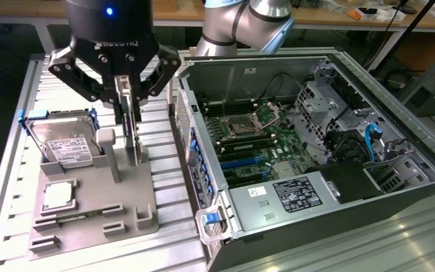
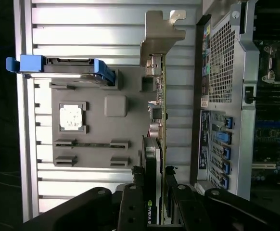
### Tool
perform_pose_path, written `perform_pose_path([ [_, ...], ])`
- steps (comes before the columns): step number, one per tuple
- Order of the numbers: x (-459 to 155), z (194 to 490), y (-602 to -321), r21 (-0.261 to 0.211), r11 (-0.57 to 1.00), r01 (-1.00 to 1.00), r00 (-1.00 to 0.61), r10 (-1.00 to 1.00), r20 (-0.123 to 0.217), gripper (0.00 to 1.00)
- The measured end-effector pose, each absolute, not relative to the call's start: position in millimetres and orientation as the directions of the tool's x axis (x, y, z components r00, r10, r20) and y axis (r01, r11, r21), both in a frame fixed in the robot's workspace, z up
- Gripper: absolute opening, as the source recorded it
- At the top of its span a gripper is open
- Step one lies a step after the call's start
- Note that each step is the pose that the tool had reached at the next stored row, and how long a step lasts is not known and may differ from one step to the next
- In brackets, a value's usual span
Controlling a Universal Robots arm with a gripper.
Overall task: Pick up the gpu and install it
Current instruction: 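Pick up the gpu and move the gpu toward the slot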
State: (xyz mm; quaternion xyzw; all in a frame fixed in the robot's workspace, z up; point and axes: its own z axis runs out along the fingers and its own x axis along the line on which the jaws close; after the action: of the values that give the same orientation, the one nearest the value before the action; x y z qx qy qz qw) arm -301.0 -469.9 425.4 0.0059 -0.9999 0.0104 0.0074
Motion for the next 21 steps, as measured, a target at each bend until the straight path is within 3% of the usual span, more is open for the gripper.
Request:
perform_pose_path([
  [10, -286.2, 436.9, -469.8, -0.02, 1.0, -0.015, -1.0, -0.015, 0.016, 0.27],
  [21, -208.0, 436.8, -469.8, -0.02, 0.999, -0.035, -0.999, -0.035, 0.018, 0.27],
])
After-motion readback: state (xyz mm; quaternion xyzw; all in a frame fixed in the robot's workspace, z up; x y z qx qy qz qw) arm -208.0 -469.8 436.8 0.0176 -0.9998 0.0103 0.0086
